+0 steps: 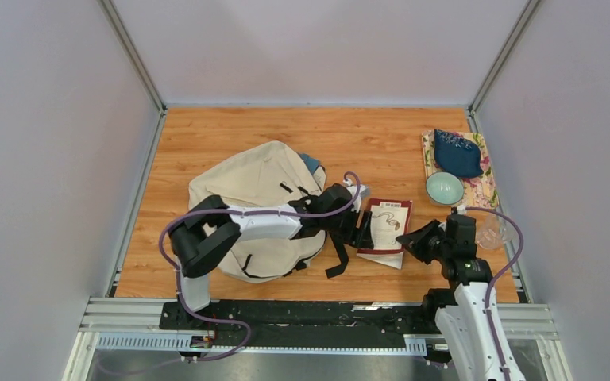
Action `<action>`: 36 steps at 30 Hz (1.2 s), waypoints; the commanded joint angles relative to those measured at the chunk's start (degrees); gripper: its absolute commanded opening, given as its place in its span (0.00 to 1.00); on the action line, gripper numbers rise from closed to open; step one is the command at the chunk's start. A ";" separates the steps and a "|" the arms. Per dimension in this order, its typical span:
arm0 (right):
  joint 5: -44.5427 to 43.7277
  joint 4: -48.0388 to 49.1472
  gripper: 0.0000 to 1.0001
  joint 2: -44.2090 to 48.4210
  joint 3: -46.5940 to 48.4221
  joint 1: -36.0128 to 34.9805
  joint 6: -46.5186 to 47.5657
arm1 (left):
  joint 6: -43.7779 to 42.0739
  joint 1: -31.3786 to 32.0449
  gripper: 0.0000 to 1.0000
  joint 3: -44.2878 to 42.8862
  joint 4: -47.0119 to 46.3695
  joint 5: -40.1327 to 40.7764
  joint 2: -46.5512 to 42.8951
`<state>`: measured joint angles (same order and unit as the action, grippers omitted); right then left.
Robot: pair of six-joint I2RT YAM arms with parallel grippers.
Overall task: Pack the student bag
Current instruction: Pick up the book from the center of the board.
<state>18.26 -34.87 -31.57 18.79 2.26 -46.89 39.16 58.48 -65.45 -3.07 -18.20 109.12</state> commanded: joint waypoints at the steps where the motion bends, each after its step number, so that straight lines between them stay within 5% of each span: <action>1: 3.88 0.07 0.00 2.65 6.26 -0.33 -0.83 | -4.96 -0.20 0.73 1.81 2.80 7.99 -11.55; 11: 18.62 11.22 0.00 8.46 10.74 -0.33 -5.39 | 3.29 -9.96 0.86 18.77 -7.47 6.86 -36.76; 17: 27.52 21.86 0.00 6.97 11.88 -0.42 -11.55 | 4.96 -13.21 0.87 21.15 -8.87 4.49 -42.66; 36: 37.02 32.32 0.00 4.24 12.07 -5.86 -14.71 | 14.98 -13.83 0.87 23.79 -26.72 -2.54 -39.43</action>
<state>51.68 -10.59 -27.22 29.95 -1.83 -59.37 51.40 44.80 -41.89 -22.76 -17.69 68.58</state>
